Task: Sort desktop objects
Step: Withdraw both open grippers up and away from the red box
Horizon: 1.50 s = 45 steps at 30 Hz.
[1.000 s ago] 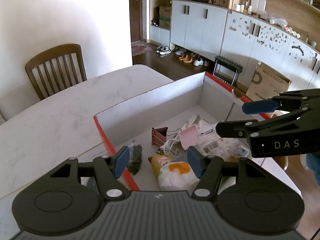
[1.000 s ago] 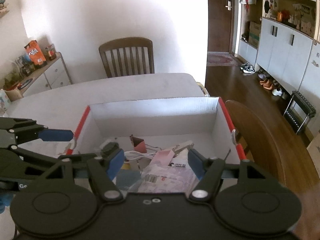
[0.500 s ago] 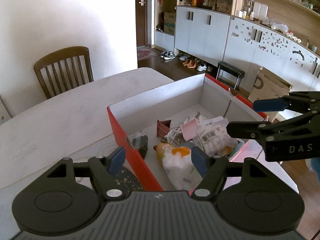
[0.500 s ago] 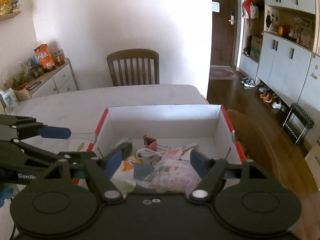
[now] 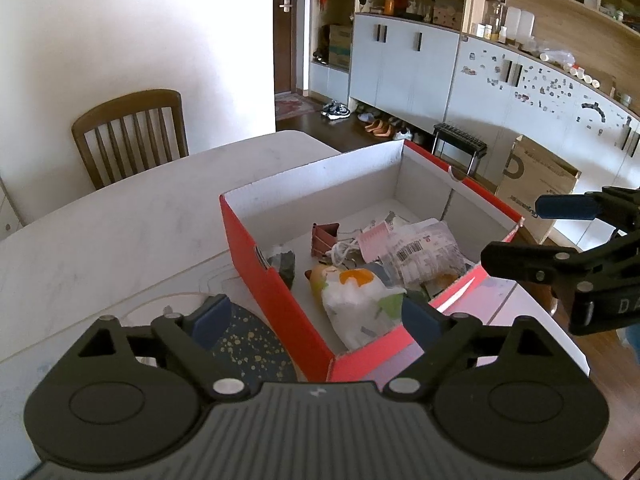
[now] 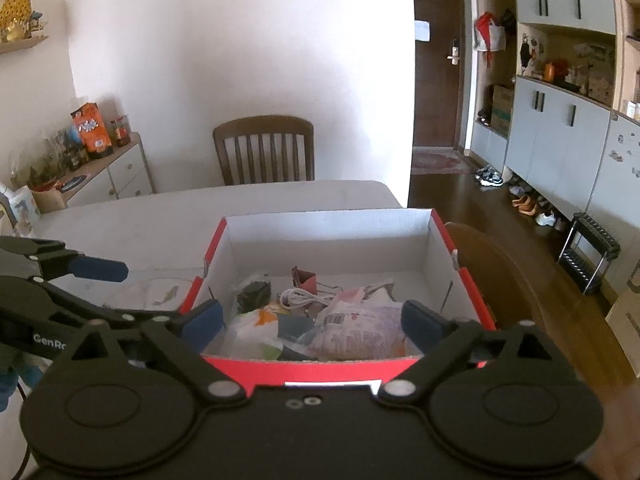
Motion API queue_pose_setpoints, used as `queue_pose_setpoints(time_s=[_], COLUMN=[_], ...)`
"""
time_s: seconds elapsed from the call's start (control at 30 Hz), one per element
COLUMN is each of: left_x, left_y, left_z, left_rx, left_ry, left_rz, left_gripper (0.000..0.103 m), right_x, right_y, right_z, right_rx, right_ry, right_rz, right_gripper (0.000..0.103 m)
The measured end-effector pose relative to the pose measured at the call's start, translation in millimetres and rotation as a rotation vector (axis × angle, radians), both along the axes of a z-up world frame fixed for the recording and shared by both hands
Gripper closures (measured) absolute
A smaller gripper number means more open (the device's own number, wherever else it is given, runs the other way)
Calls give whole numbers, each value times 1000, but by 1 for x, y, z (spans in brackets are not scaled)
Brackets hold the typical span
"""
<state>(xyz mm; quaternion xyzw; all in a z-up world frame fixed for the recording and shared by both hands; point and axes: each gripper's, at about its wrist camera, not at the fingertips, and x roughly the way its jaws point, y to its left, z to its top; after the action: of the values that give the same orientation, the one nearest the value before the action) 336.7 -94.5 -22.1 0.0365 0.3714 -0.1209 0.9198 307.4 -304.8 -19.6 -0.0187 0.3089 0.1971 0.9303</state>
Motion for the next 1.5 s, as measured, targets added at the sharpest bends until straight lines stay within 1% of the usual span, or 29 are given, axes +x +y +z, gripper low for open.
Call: queue_pose_setpoints(time_s=[0.07, 0.1, 0.13, 0.27, 0.47, 0.67, 0.9, 1.33, 1.5], left_x=[-4, -6, -8, -17, -26, -28, -31, -33, -33], left_y=[0, 1, 1, 3, 2, 2, 0, -2, -1], left_z=[0, 0, 1, 4, 4, 4, 3, -1, -2], left_rx=[-2, -2, -4, -13, 0, 5, 8, 25, 15], left_ry=[0, 1, 0, -2, -10, -8, -7, -5, 1], left_rz=[-5, -9, -10, -6, -9, -2, -5, 10, 2], left_gripper=[9, 2, 0, 0, 0, 0, 0, 0, 0], right_x=[-3, -5, -7, -13, -23, -29, -37, -42, -41], right_y=[0, 0, -1, -2, -1, 1, 3, -2, -3], right_z=[0, 0, 0, 0, 1, 0, -2, -7, -7], right_rx=[4, 6, 9, 20, 33, 47, 29, 30, 29], right_ry=[-1, -2, -2, -3, -3, 11, 0, 15, 20], right_rz=[-6, -9, -12, -17, -12, -13, -6, -26, -31], right_gripper=[2, 1, 1, 0, 0, 0, 0, 0, 0])
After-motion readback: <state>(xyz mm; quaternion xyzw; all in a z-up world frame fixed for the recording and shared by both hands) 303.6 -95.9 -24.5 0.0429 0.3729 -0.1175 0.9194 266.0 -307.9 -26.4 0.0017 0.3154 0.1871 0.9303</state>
